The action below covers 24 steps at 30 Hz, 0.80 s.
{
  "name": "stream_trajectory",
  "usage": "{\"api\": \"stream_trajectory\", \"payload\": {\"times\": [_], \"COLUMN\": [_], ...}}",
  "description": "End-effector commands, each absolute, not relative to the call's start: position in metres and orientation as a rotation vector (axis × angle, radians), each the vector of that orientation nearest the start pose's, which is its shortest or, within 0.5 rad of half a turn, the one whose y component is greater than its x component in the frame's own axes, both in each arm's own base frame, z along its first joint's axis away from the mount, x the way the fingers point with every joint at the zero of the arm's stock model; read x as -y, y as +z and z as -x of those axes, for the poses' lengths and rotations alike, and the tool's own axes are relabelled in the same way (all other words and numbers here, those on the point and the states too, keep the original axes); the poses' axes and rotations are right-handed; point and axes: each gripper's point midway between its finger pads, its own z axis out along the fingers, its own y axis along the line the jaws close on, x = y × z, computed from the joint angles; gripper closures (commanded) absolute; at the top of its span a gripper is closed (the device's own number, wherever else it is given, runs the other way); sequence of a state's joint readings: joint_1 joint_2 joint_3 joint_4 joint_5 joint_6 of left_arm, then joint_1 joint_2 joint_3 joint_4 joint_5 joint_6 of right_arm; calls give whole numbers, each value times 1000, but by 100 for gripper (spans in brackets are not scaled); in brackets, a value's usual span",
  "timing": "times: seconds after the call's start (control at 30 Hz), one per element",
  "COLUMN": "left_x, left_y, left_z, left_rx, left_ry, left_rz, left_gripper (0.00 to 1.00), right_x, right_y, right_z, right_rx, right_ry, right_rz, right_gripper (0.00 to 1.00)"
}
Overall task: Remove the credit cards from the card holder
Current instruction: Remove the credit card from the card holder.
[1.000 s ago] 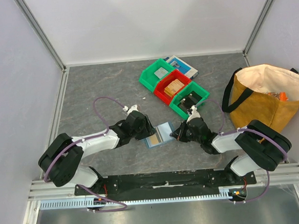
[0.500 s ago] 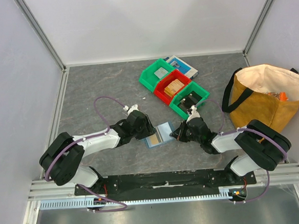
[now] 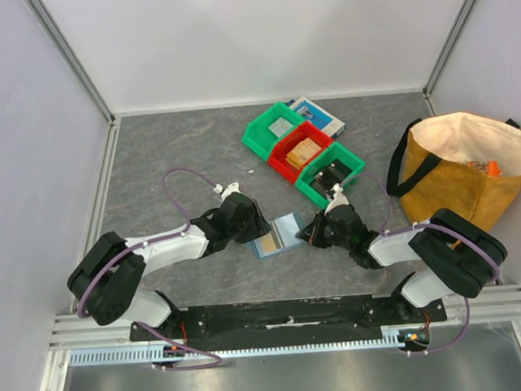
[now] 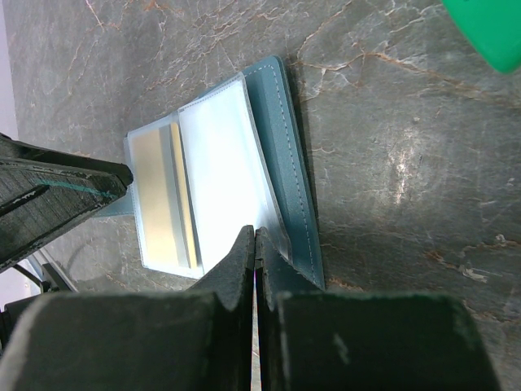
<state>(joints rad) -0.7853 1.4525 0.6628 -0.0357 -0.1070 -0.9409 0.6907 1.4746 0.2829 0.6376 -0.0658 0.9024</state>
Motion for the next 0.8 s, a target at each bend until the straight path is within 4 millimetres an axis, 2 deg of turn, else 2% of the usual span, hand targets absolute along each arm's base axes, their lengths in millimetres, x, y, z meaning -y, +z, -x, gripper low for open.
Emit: {"api": "stream_trajectory", "payload": {"times": [0.0, 0.43, 0.53, 0.77], "left_x": [255, 270, 271, 286], "left_y": [48, 56, 51, 72], "left_z": [-247, -248, -245, -249], "left_rx": [-2458, -2449, -2465, -2396], "left_ry": [-631, -718, -722, -850], "left_rz": [303, 273, 268, 246], "left_gripper": [38, 41, 42, 45], "right_x": [-240, -240, -241, -243], "right_y": [-1, -2, -2, -2], "right_z": [-222, -222, -221, -221], "right_rx": [-2369, -2372, -2375, -2378], "right_ry": [904, 907, 910, 918], "right_rz": [-204, -203, -201, -192], "right_gripper": [100, 100, 100, 100]}}
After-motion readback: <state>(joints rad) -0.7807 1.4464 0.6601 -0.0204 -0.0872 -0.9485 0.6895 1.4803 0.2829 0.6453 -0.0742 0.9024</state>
